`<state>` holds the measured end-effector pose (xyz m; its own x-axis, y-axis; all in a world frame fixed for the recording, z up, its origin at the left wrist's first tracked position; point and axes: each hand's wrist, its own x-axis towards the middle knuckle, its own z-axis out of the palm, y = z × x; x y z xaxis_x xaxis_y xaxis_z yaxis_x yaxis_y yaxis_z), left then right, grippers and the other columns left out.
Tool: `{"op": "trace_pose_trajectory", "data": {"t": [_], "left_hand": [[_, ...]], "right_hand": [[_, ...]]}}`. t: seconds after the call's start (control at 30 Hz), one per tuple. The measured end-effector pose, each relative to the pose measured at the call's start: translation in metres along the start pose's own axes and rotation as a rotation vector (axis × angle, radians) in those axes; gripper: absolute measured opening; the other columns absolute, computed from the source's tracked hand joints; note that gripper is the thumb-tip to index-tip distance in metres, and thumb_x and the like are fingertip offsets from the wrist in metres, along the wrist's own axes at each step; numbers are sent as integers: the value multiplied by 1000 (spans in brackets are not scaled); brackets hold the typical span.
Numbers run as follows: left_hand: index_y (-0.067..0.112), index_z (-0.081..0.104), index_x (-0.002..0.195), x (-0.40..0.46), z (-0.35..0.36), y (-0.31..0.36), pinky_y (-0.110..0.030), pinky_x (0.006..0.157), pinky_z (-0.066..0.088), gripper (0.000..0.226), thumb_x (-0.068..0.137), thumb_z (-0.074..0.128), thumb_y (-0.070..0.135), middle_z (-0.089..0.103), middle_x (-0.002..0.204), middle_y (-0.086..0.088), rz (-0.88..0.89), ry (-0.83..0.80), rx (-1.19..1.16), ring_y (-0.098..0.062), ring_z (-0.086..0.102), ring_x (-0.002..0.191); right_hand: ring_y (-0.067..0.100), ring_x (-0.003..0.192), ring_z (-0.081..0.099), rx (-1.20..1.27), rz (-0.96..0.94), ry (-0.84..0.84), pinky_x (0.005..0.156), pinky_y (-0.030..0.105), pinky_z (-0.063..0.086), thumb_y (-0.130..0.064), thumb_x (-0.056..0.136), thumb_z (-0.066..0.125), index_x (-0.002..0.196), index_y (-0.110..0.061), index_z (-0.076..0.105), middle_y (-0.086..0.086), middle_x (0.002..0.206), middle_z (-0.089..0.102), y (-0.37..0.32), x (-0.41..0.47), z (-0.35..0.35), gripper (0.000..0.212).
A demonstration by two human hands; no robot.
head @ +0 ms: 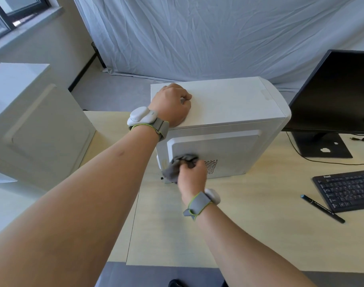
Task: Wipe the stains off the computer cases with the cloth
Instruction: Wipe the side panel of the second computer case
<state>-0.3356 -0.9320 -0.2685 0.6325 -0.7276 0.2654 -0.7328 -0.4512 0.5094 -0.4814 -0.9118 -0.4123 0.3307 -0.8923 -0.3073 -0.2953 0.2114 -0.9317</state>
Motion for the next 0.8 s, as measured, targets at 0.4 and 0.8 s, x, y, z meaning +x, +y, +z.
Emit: {"op": "trace_pose_trajectory", "data": {"t": [0.4,0.8], "left_hand": [[24,76,112,2,0,0,-22,101,36,27,92,58,26,63,128,5,-2,15,-1,-19,52,123],[24,76,114,0,-2,0,-22,100,35,27,93,59,27,62,130,6,-3,6,-2,-18,52,124]], "right_hand": [[14,86,63,400,-254,130,75,25,52,-18,93,62,109,-18,56,4,101,64,-38,-3,-56,17],[21,84,60,-74,-52,-7,72,25,40,-12,82,73,97,-19,54,-8,88,61,12,15,-22,25]]}}
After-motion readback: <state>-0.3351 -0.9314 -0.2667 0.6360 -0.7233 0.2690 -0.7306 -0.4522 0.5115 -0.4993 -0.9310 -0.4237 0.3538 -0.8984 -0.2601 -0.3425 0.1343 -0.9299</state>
